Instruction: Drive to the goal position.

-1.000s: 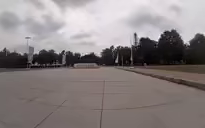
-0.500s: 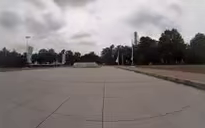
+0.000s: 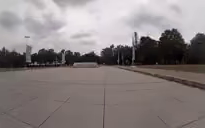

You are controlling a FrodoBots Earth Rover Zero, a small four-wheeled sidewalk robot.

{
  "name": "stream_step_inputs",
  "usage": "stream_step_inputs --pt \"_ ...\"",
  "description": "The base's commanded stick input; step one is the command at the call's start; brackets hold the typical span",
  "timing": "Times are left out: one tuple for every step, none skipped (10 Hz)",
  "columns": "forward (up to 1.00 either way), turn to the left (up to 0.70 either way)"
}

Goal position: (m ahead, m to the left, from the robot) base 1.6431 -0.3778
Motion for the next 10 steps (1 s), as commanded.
stream_step_inputs --pt "0.60 0.00" --pt "0.60 0.00" --pt "0.60 0.00" --pt "0.60 0.00" --pt "0.60 0.00" --pt "0.60 0.00" --pt "0.60 0.00" --pt "0.60 0.00" --pt "0.60 0.00" --pt "0.60 0.00"
